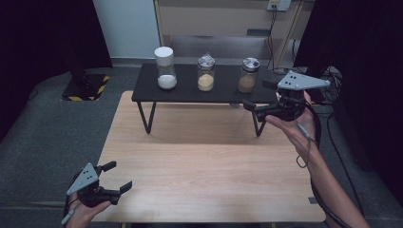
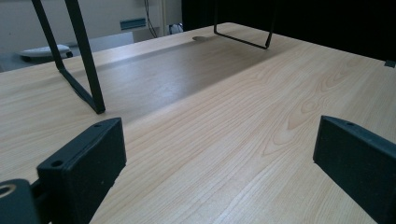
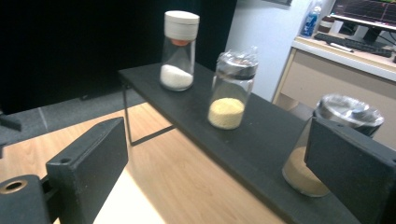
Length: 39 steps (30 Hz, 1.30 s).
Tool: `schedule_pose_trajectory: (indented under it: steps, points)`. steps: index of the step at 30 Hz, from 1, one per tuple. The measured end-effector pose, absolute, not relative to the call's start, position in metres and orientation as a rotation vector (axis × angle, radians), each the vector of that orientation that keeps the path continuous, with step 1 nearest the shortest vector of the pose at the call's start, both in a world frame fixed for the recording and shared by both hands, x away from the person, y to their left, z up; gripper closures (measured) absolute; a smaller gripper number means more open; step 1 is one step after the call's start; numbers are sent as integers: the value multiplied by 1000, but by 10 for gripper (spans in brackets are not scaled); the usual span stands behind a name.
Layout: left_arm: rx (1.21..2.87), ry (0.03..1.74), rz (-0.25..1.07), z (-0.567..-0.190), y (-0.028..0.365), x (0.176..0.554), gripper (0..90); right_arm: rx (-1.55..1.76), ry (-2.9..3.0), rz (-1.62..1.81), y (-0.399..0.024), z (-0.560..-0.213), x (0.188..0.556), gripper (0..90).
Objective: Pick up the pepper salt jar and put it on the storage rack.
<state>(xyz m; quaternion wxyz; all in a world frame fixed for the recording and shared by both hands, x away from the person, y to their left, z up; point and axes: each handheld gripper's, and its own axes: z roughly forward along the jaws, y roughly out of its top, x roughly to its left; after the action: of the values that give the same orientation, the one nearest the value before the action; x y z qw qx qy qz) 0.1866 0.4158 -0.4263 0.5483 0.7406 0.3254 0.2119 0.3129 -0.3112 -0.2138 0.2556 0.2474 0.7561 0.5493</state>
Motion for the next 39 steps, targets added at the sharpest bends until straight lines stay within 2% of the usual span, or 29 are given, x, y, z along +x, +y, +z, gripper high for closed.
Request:
schedule_pose_trajectory:
  steps: [39]
  points:
    - [1756,772,510,-426,415,186,13,674,2066,1539,-342,-295,225,63]
